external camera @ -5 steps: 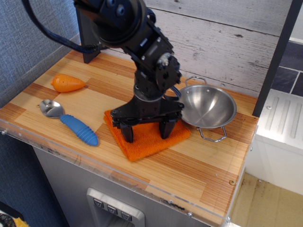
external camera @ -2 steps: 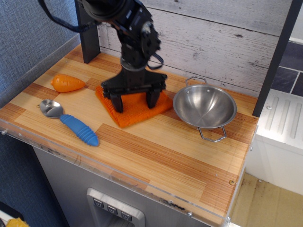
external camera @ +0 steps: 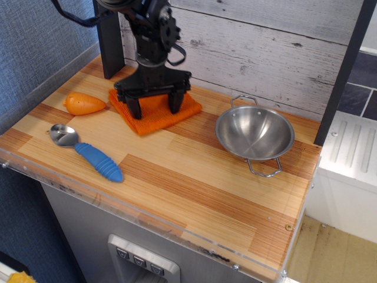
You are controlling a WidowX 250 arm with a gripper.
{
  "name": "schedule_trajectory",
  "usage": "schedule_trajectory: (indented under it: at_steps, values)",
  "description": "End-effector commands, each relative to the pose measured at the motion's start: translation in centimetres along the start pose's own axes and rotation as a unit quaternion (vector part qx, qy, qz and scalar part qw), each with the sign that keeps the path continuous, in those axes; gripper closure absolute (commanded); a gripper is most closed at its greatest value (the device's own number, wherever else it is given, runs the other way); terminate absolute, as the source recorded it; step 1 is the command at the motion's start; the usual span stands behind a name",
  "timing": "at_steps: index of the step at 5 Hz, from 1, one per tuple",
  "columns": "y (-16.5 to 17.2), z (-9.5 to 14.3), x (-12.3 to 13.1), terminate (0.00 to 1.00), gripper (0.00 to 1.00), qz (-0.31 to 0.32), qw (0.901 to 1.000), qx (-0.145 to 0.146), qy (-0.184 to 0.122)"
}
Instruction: Move the towel between the carrot and the colander
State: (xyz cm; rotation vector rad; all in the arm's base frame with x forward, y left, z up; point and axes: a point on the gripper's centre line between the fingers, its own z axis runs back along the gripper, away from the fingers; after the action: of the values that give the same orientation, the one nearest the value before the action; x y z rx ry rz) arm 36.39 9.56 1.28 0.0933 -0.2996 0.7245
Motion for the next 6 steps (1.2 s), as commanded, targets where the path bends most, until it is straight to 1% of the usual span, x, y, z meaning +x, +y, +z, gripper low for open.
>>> schedule_trajectory:
  at_steps: [1,2,3,4,5,6]
  values:
    - [1.3,1.3,0.7,0.0,0.0,0.006,0.9998,0.006,-0.017]
    - [1.2,2.1,0.6,0.0,0.0,0.004,0.9997,0.002,-0.024]
    - [1.6,3.4,1.3,0.0,0.0,0.006,0.9993,0.004,-0.037]
    - [2.0,4.9,2.3,0.0,0.0,0.008,0.9983,0.0,-0.057]
    - [2.1,6.6,3.0,0.0,0.0,0.008,0.9968,0.005,-0.08]
    - [2.0,8.2,3.0,0.0,0.0,0.007,0.9957,0.0,-0.093]
